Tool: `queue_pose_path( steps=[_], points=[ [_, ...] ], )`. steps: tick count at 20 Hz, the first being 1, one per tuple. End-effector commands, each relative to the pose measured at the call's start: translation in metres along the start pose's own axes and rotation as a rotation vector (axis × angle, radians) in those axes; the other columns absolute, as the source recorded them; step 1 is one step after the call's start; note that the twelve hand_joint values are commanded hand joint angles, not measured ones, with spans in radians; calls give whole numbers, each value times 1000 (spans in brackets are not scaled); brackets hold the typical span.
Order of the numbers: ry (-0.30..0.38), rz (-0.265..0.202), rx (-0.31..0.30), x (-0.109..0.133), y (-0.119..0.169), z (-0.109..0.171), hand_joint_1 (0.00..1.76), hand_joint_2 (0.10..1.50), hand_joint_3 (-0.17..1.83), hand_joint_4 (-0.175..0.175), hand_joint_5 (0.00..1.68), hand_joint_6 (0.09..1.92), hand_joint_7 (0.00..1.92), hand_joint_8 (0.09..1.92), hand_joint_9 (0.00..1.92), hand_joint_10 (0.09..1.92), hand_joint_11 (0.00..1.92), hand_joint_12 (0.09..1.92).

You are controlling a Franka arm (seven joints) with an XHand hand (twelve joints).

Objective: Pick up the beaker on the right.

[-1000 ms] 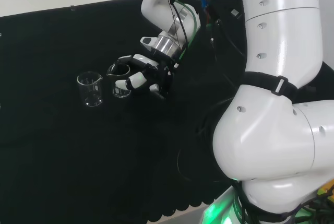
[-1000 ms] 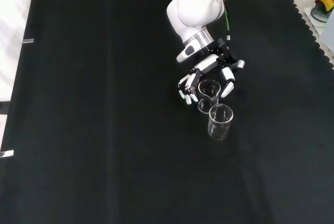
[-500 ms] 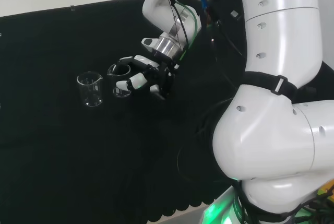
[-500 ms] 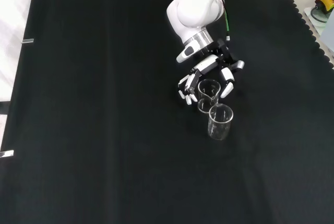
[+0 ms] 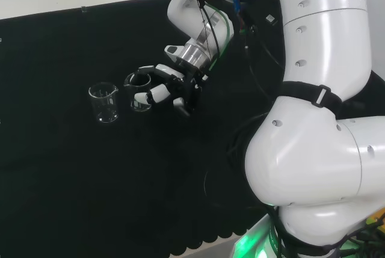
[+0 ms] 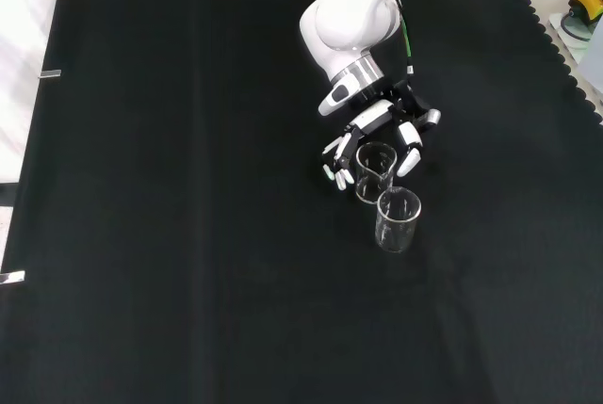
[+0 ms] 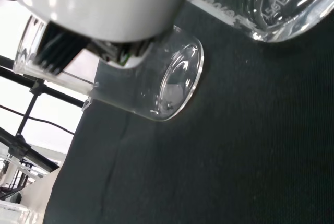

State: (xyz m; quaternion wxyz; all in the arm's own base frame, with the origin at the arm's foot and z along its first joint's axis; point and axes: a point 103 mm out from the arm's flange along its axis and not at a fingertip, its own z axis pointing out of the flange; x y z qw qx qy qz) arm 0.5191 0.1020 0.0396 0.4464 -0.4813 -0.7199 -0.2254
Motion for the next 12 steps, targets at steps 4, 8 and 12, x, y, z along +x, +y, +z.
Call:
queue_pose_path(
  steps=[4,8,12],
  points=[
    [38,7,0,2,1,8,1041,323,1091,-4,426,981,551,603,566,562,33,1331],
    [57,2,-2,4,1,8,1042,323,1090,-3,425,967,552,605,571,563,38,1330],
    [66,2,-9,4,0,5,1042,324,1090,-3,427,958,556,606,574,563,41,1330]
  ],
)
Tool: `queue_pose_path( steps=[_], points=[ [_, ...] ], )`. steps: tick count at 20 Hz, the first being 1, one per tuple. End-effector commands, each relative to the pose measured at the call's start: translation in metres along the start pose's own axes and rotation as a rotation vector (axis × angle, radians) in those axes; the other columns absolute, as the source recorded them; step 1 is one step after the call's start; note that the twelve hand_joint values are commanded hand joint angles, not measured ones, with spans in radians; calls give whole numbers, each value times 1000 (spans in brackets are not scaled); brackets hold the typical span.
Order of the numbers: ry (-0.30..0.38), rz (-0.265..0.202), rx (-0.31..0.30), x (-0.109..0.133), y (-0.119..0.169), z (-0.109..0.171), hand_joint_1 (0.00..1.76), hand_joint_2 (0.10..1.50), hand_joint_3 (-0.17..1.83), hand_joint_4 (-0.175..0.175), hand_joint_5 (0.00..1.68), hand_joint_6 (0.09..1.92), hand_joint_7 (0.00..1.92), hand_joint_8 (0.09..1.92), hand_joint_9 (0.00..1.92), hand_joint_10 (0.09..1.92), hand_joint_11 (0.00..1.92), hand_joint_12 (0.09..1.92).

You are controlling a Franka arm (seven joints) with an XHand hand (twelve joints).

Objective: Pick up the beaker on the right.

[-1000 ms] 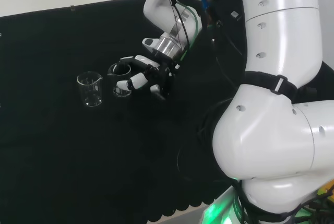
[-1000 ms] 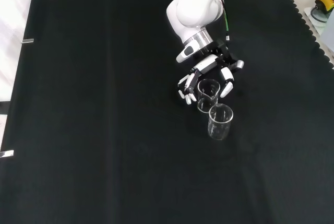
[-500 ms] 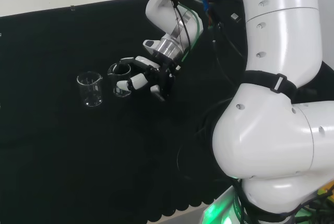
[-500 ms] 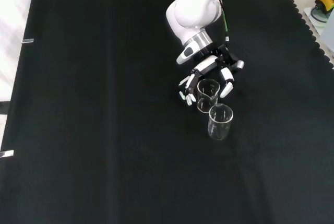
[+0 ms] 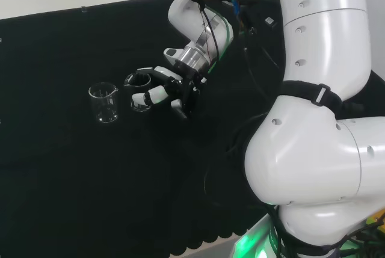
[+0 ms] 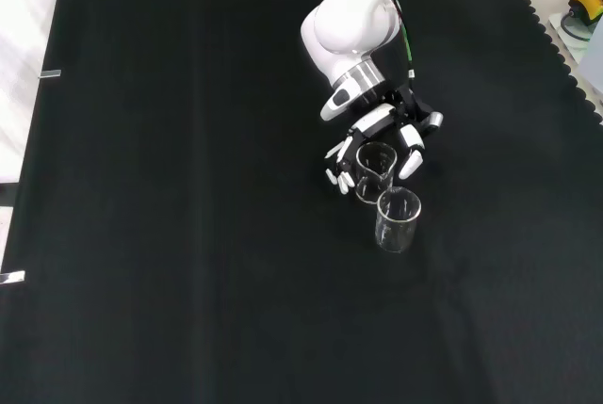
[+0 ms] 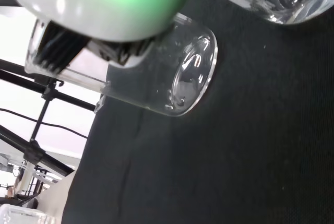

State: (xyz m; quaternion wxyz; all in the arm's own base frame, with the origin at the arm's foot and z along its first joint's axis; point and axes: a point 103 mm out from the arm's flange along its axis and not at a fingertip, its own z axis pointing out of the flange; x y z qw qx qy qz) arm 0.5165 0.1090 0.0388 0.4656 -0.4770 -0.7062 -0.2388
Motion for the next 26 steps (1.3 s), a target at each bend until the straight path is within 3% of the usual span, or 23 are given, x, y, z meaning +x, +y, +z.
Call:
queue_pose_path(
  steps=[1,3,4,5,6,7,10,12,16,26],
  points=[
    [13,0,-12,1,-1,-3,1042,326,1090,0,446,964,563,609,579,565,43,1330],
    [16,6,-34,1,-3,-6,1050,342,1086,12,552,978,612,612,610,567,65,1329],
    [18,11,-48,0,-4,-9,1073,365,1075,20,667,975,685,605,664,559,116,1319],
    [18,18,-58,0,-5,-11,1094,475,960,43,852,962,795,603,747,548,201,1297],
    [12,26,-73,0,-5,-13,1118,552,871,33,1001,924,919,600,835,537,300,1262],
    [8,32,-84,0,-6,-14,1144,581,835,-10,1105,877,1042,584,921,523,410,1217],
    [-3,45,-110,2,-2,-5,1267,632,680,49,1260,713,1356,397,1148,387,679,1079],
    [-2,42,-124,4,-1,-5,1292,619,664,67,1320,609,1472,234,1250,267,777,1017],
    [1,24,-146,9,-1,-11,1304,593,686,76,1359,546,1558,89,1335,153,849,974],
    [-25,-6,-174,22,-2,-23,1310,554,746,70,1358,554,1609,87,1394,106,892,959]
  ],
)
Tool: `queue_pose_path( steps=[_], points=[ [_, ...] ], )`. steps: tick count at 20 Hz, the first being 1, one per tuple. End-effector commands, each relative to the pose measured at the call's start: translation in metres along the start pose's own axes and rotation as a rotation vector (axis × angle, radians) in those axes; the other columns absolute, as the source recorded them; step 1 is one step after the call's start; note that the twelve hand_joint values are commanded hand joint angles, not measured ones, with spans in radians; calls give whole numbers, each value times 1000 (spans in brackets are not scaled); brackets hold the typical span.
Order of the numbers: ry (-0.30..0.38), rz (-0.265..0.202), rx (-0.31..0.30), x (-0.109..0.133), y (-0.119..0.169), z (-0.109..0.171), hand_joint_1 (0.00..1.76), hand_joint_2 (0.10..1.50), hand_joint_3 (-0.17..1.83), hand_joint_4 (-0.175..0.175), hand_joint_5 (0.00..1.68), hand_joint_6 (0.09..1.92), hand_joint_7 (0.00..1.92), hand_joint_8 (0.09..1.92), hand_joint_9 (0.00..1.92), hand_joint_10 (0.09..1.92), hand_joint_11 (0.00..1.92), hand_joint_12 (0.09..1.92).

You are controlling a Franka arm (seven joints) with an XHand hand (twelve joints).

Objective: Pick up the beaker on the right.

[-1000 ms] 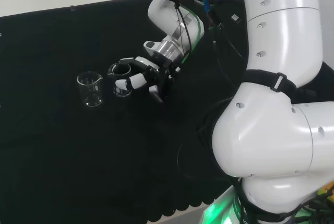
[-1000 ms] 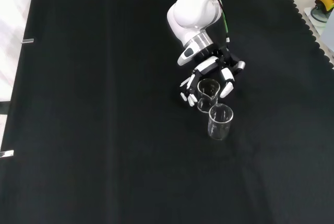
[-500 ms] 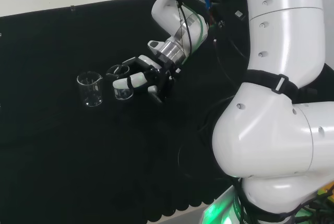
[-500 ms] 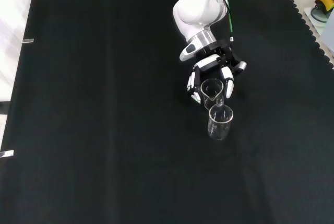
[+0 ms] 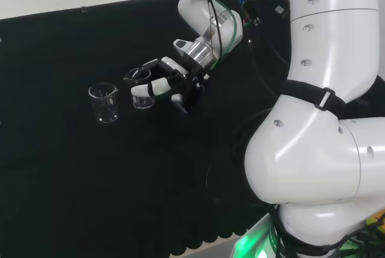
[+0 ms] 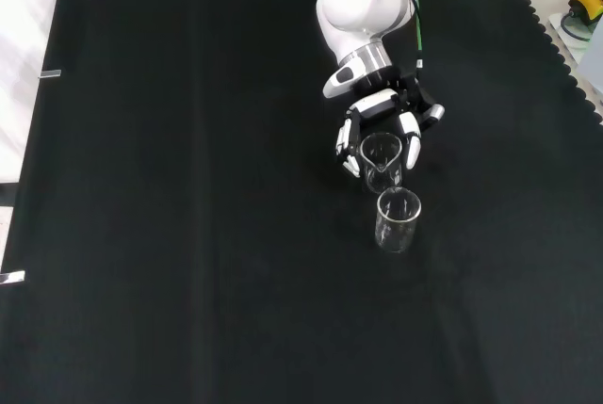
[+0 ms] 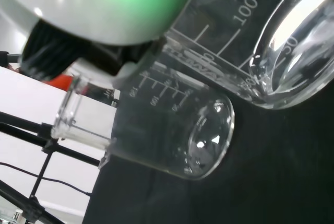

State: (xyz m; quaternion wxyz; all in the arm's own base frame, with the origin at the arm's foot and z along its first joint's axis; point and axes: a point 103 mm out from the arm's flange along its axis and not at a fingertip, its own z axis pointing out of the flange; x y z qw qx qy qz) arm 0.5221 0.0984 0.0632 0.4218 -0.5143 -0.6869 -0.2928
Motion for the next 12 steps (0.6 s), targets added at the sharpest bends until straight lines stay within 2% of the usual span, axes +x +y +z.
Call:
queue_pose_path(
  steps=[1,12],
  points=[
    [-14,-7,-12,6,0,-4,1310,550,752,68,1357,557,1613,87,1400,104,897,959],
    [-51,-29,13,18,-7,-19,1315,511,815,54,1355,577,1646,87,1457,87,956,947]
  ],
)
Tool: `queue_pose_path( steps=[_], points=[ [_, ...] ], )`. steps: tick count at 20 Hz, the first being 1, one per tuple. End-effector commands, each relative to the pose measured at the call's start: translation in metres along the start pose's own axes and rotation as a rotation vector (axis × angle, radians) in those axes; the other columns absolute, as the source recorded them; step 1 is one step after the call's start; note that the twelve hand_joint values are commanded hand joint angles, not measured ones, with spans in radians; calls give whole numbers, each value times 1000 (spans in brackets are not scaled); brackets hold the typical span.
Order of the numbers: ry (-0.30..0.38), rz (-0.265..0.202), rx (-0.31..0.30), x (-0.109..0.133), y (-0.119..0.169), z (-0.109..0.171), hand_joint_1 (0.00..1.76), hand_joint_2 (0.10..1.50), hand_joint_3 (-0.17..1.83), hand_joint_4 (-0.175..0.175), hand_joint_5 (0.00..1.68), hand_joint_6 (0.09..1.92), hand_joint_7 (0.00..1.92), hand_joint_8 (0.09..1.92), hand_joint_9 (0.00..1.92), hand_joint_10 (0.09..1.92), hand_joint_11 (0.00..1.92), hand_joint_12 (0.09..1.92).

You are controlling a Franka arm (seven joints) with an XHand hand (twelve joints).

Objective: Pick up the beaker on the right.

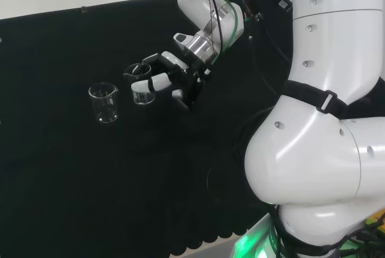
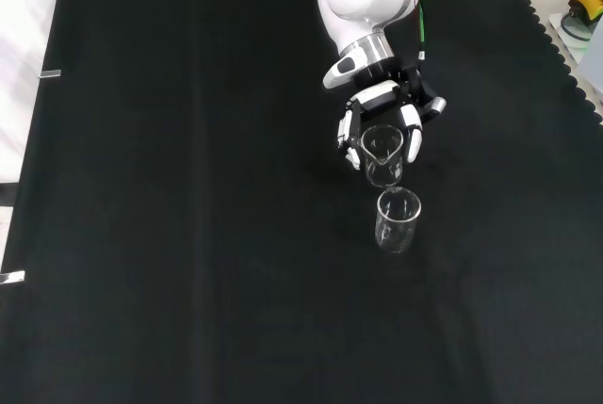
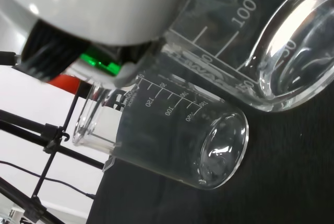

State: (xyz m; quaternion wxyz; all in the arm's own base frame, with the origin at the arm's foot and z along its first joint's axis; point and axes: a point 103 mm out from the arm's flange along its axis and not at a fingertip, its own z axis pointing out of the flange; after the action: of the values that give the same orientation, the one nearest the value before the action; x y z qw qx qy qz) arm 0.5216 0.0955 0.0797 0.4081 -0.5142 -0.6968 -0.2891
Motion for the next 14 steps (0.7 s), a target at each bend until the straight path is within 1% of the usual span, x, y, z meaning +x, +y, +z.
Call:
queue_pose_path(
  steps=[1,2,3,4,5,6,8,10,14],
  points=[
    [-27,-19,21,7,-6,-11,1316,507,821,52,1354,579,1649,87,1460,87,958,945],
    [-38,-24,26,9,-6,-12,1320,555,735,-31,1375,498,1628,87,1463,87,959,939],
    [-54,-30,30,11,-7,-13,1322,605,644,-96,1402,402,1609,87,1466,87,960,930],
    [-69,-36,33,14,-7,-14,1324,637,585,-135,1421,337,1597,87,1468,87,962,924],
    [-82,-40,36,16,-8,-15,1325,655,552,-156,1432,299,1590,87,1470,87,962,920],
    [-94,-43,38,17,-8,-16,1325,664,535,-167,1438,279,1587,87,1471,87,963,918],
    [-119,-47,41,21,-9,-18,1325,671,522,-174,1443,263,1585,87,1472,87,964,917],
    [-133,-49,42,23,-10,-19,1325,672,519,-175,1445,257,1584,87,1473,87,964,916],
    [-139,-53,37,27,-11,-19,1326,672,519,-175,1448,252,1585,87,1475,87,965,915]
  ],
)
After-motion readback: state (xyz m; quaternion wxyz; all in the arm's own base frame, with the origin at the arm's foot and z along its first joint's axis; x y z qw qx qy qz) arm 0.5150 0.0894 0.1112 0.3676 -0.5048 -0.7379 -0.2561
